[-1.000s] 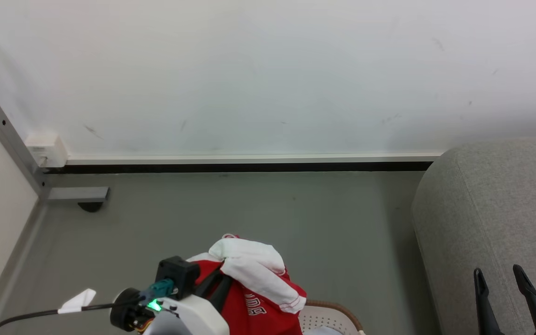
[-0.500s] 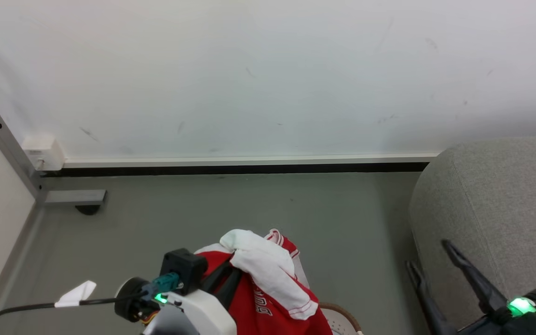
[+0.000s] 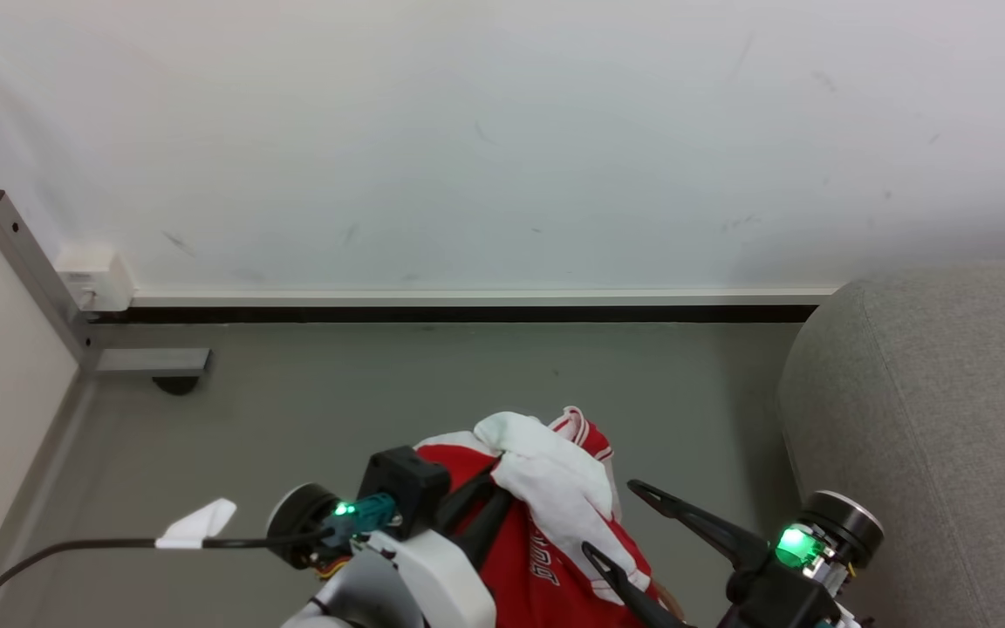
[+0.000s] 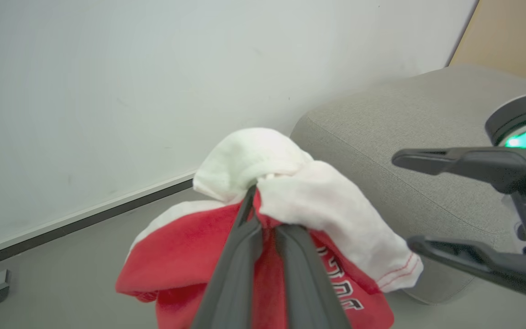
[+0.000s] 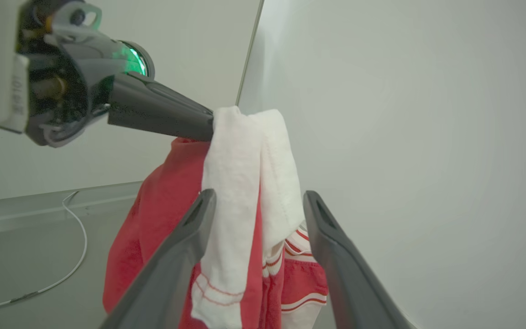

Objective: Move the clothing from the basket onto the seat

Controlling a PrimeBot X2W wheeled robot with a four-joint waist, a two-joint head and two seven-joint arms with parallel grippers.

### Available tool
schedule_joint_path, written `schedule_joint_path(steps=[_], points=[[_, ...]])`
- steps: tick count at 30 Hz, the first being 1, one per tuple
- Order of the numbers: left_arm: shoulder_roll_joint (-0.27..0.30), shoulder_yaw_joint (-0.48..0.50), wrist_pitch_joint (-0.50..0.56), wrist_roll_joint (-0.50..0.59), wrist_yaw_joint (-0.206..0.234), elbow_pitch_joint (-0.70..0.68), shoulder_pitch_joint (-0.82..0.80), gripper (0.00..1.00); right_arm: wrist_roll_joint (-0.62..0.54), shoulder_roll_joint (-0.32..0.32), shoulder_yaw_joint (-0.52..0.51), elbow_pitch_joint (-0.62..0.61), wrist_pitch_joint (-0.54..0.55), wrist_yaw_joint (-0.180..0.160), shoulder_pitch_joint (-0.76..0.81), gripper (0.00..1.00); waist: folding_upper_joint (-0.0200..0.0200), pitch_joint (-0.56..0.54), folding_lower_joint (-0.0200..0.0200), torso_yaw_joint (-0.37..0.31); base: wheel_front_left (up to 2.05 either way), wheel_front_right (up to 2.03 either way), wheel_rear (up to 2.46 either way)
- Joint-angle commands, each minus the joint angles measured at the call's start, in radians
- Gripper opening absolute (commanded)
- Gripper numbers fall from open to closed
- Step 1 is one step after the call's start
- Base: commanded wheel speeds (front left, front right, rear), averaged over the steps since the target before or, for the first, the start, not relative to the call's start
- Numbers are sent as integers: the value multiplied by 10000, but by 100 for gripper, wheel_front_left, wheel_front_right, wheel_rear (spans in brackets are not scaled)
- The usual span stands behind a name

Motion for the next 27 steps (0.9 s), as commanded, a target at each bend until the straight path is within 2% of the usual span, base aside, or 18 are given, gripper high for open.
schedule_joint_path(steps=[1,12,13,14,20,21,22,23,27], points=[[-52,-10,16,67,-44,-78,-131,0,29,-12,104,204,12,-21,-229,100,0,11,-1,21,0,0,0],[-432,-681,277,35,-494,-232,-473,0,732,945,1530,2944,-11,-21,-1640,100,0,105,-1,218,0,0,0],[-456,-717,265,57,-509,-198,-493,0,943,1035,1635,3113,-20,-21,-1728,70,0,116,-1,232,0,0,0],[-492,-758,246,50,-512,-153,-494,0,1172,1134,1698,3249,-122,-21,-1812,0,0,122,-1,244,0,0,0],[-439,-784,43,303,-345,226,-502,1,2039,1355,1528,3783,-484,-23,-2152,0,0,196,-1,202,0,0,0],[-403,-793,-25,387,-303,329,-513,47,2122,1350,1468,3827,-542,-21,-2180,0,0,215,-1,166,0,0,0],[-426,-790,-101,415,-257,415,-484,97,2197,1320,1424,3840,-593,-21,-2203,0,0,241,-1,130,0,0,0],[-437,-766,-166,436,-235,513,-475,100,2265,1284,1384,3815,-634,-21,-2248,0,0,273,-1,84,0,0,0],[-443,-725,-463,585,-79,908,-487,100,2430,975,1061,3604,-749,-21,-2394,0,0,421,-1,-239,0,0,0]])
